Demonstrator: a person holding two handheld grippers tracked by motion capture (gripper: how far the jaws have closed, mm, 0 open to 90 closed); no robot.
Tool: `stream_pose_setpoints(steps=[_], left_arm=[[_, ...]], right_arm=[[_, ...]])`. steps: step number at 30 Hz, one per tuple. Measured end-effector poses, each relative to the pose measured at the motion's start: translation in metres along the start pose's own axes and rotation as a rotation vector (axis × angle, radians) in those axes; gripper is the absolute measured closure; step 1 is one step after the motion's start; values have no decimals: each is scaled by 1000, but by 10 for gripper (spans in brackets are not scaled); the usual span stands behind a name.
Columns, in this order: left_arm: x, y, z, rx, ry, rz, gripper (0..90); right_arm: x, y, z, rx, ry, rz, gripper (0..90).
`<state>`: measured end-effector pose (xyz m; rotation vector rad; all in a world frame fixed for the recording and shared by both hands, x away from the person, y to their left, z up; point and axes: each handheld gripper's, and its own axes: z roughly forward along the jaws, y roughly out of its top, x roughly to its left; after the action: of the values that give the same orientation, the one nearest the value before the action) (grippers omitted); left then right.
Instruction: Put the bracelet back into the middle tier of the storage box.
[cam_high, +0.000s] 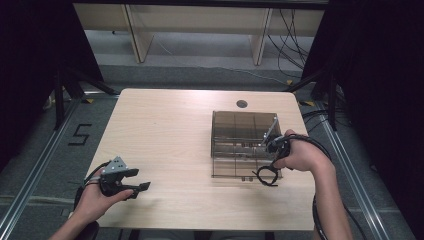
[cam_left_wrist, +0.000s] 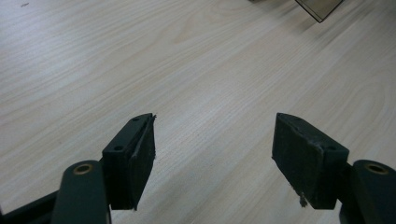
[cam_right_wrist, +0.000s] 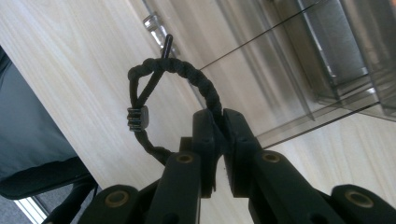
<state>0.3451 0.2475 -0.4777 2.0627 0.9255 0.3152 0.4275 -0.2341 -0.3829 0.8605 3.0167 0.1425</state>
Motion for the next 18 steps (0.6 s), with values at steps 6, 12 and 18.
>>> stream_pose_setpoints(steps=[6,12,18], left_arm=[[1,0,-1,7,1,8,300],[1,0,-1,7,4,6,300],[1,0,-1,7,3,6,300]], right_arm=[[-5,2,-4,-7,-19,-1,846],[-10,2,-8,-18,-34,10,846],[-12,5,-6,-9,-40,26,846]])
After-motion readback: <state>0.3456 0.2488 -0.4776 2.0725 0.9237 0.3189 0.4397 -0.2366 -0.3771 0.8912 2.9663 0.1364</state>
